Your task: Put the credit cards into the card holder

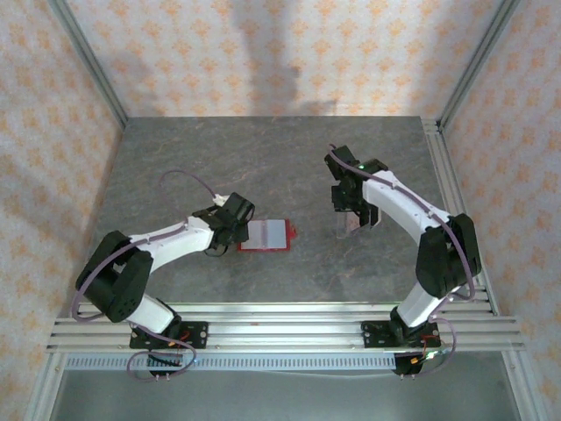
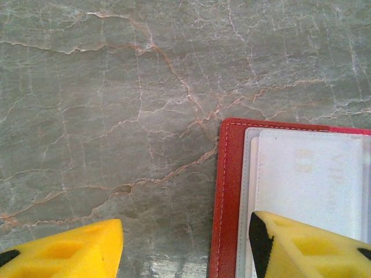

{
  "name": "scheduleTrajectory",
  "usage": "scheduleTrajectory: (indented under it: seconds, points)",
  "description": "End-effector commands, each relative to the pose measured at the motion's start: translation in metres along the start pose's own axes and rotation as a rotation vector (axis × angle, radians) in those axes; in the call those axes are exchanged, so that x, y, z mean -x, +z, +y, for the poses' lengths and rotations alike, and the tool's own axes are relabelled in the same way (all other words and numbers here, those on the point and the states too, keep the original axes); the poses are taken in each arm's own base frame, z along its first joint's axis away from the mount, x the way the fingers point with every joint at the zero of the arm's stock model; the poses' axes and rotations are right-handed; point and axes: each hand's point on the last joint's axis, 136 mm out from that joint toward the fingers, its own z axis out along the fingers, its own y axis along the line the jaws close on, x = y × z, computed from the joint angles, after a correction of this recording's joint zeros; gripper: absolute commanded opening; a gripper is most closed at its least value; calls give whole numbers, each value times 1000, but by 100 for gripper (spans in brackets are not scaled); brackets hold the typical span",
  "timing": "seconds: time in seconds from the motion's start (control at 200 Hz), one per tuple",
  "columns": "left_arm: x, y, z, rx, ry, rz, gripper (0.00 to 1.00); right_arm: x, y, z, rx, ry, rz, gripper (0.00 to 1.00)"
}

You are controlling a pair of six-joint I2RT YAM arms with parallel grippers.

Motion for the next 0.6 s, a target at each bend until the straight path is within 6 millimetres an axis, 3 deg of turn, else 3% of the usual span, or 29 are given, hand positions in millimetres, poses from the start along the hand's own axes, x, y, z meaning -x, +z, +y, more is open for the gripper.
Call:
scheduleTrajectory:
  seconds: [0.0,0.26,0.591]
  points:
    - [11,0,-5,-8,1,-25,60,5,7,-12,-73,-35,15,35]
    - [10,1,-4,-8,-1,-26,60,42,29,-9,-101,-7,22,30]
    - [8,2,-3,-4,0,-24,60,67,56,-23,-134,52,50,24]
